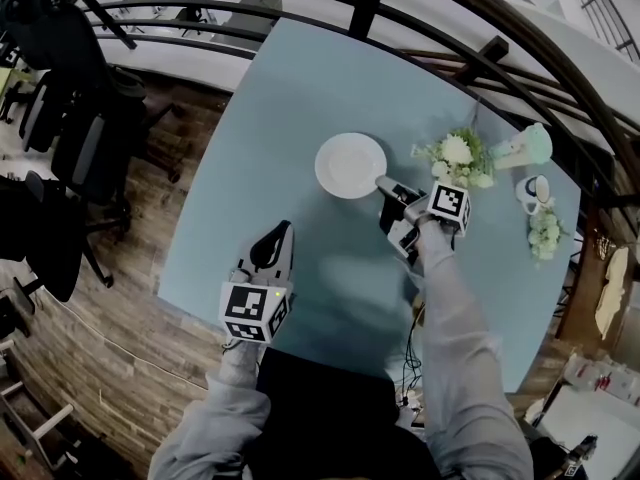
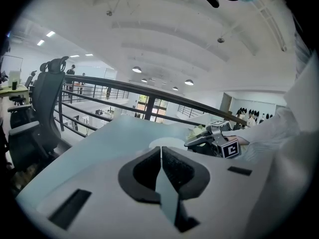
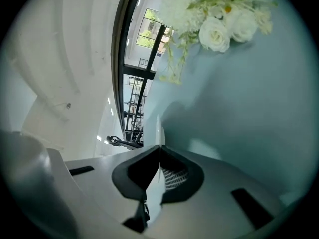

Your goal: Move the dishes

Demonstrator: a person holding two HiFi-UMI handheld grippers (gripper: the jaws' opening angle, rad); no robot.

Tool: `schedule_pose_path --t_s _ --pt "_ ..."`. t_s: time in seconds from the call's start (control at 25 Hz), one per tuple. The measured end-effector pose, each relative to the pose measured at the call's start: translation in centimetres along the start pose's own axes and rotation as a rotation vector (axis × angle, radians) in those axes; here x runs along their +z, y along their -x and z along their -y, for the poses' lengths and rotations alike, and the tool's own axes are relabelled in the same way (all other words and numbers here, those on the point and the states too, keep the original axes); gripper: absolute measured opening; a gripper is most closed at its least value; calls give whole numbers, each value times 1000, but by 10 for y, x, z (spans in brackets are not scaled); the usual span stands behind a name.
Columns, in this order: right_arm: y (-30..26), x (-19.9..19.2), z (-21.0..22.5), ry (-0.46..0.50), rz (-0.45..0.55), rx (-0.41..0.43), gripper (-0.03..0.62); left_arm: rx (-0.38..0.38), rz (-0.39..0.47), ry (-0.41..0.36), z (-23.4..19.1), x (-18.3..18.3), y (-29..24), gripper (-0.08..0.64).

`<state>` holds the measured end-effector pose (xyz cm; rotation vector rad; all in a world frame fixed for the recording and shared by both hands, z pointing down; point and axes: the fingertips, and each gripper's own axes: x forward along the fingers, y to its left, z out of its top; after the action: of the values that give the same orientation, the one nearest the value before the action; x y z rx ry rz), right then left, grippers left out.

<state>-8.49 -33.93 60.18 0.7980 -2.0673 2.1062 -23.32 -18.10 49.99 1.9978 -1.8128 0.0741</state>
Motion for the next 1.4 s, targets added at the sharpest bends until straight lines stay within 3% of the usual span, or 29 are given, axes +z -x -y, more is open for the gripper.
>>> schedule_pose_path --t_s 0.4,0.92,1.4 --pt "18 -6 -23 -17 87 53 17 -20 10 -13 1 -1 20 21" --pt "92 -42 -89 -23 166 216 17 -25 43 -58 40 3 66 21" --pt "154 -99 -82 -46 166 248 17 45 49 -41 71 -16 120 21"
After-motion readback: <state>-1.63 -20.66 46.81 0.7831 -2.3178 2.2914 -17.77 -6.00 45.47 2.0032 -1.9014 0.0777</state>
